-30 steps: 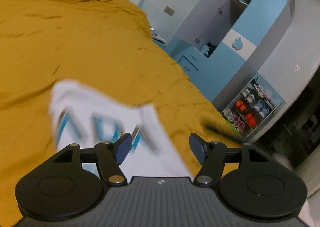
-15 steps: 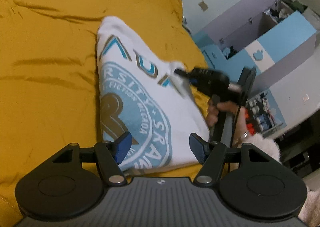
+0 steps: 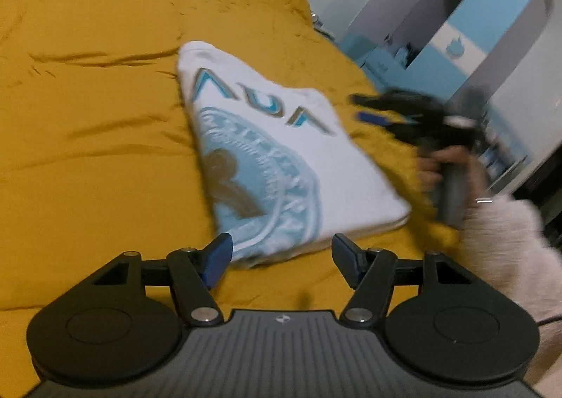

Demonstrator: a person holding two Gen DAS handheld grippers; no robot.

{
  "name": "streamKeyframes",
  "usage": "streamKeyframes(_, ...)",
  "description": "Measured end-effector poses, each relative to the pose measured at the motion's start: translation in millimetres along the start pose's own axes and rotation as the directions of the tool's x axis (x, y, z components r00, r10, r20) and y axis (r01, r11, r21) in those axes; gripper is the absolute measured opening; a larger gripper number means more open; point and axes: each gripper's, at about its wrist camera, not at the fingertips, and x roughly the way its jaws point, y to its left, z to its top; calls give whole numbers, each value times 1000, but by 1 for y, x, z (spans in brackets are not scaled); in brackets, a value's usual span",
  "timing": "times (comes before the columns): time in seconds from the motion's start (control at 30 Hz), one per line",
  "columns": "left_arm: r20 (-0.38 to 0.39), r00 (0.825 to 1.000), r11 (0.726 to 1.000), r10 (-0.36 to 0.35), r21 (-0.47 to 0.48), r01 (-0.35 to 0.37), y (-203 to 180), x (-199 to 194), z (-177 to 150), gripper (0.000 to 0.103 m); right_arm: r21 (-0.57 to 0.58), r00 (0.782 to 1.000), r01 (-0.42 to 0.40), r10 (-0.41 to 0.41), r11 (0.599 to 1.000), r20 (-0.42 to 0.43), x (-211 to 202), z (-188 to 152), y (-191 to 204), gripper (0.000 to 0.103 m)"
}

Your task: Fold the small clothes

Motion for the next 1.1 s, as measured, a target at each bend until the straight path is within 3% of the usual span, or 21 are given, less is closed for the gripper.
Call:
streamKeyframes(0.17, 15, 996, 993, 83, 81, -84, -2, 9, -11, 65, -15, 999, 29, -29, 999, -27, -67, -41, 5, 36)
streamKeyframes(0.27, -6, 989, 974, 148, 177, -145, -10, 20, -14, 41, -15, 997, 63, -64, 998, -33, -93, -65, 9, 37)
streamKeyframes(0.33, -7, 989, 967, 150, 211, -145, -12, 22, -17, 30, -4, 996, 75, -75, 997, -52, -103, -79, 9, 37)
streamKeyframes(0.47, -9, 989, 961, 147, 240, -140, -16, 23, -17, 24, 19, 993, 84, -82, 996, -86, -104, -96, 6, 37)
streamKeyframes(0.53, -5, 988, 960, 154, 236, -148, -15, 24, -16, 15, -11, 991, 96, -97, 995, -93, -101, -101, 10, 36)
streamKeyframes(0.6, 15, 985, 957, 174, 232, -172, -17, 22, -16, 10, -57, 987, 139, -143, 989, -76, -99, -103, 15, 6)
streamKeyframes(0.73, 64, 966, 931, 249, 260, -257, -26, 16, -15, 9, -48, 985, 166, -168, 985, -40, -109, -98, 19, 2)
streamKeyframes(0.83, 2, 955, 919, 297, 272, -286, -26, 26, -24, 6, -48, 977, 195, -199, 980, -77, -103, -103, 10, 1)
streamKeyframes(0.97, -25, 966, 946, 259, 209, -248, -10, 19, -24, 6, 7, 974, 195, -193, 981, -115, -92, -113, -9, 6)
streamKeyframes(1.1, 26, 983, 979, 181, 87, -182, 0, -18, -5, 7, 39, 986, 155, -152, 987, -65, -111, -102, -5, 37)
